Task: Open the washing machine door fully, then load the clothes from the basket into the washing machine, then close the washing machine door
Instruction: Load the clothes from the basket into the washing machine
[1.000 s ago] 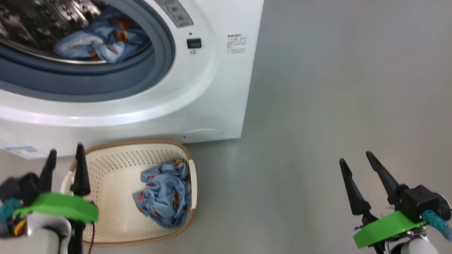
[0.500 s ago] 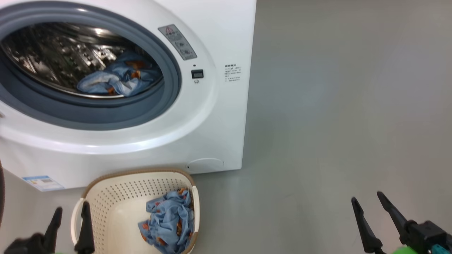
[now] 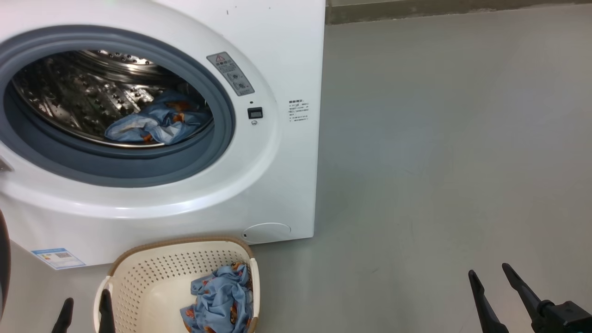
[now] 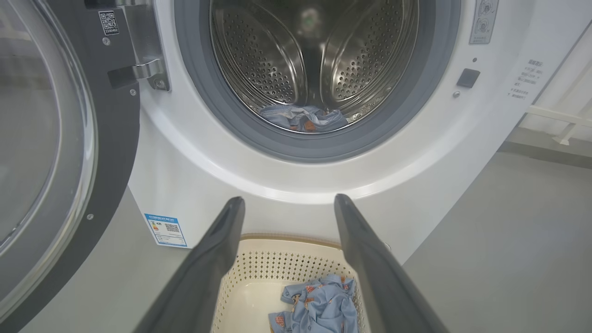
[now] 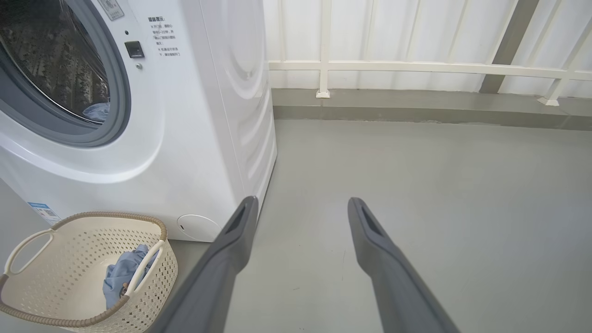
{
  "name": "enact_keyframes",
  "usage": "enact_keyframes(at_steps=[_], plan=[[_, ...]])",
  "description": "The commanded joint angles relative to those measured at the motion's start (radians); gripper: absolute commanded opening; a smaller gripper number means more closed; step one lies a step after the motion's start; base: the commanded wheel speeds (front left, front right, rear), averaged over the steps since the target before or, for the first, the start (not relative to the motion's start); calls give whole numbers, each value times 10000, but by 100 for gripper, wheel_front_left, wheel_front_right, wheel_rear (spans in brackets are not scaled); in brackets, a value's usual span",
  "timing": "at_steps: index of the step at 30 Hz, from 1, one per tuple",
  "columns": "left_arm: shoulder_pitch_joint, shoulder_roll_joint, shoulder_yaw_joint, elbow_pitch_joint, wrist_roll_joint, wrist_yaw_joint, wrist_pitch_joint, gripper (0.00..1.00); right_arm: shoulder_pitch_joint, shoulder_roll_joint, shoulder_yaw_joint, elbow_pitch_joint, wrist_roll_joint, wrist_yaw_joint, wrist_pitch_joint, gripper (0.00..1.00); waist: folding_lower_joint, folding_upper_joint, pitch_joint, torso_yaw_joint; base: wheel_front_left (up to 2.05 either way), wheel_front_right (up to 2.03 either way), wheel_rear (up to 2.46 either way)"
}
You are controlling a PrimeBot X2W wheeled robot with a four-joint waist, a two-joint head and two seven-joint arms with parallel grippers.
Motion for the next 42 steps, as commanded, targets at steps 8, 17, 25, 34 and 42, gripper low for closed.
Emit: enact_keyframes(at_steps=[8, 17, 25, 34, 42], plan=[[-170, 62, 377, -368, 150, -15, -65, 100, -59, -150, 138, -318, 122, 16, -49, 100, 0, 0, 86, 56, 0, 0, 0], [-233, 30, 183, -235, 92, -15, -65, 100, -220, -82, 212, -339, 129, 16, -49, 100, 0, 0, 282, 48, 0, 0, 0], [-782, 2, -314, 443, -67, -15, -65, 100, -662, 152, 267, -457, 101, 16, -49, 100, 0, 0, 900, -51, 0, 0, 0], [-2115, 254, -1303, 2021, -570, -15, -65, 100, -1496, 534, 280, -653, 44, 16, -49, 100, 0, 0, 2253, -218, 0, 0, 0], [-3946, 590, -2664, 4167, -1187, -15, -65, 100, -2337, 819, 258, -801, -31, 16, -49, 100, 0, 0, 3743, -344, 0, 0, 0]])
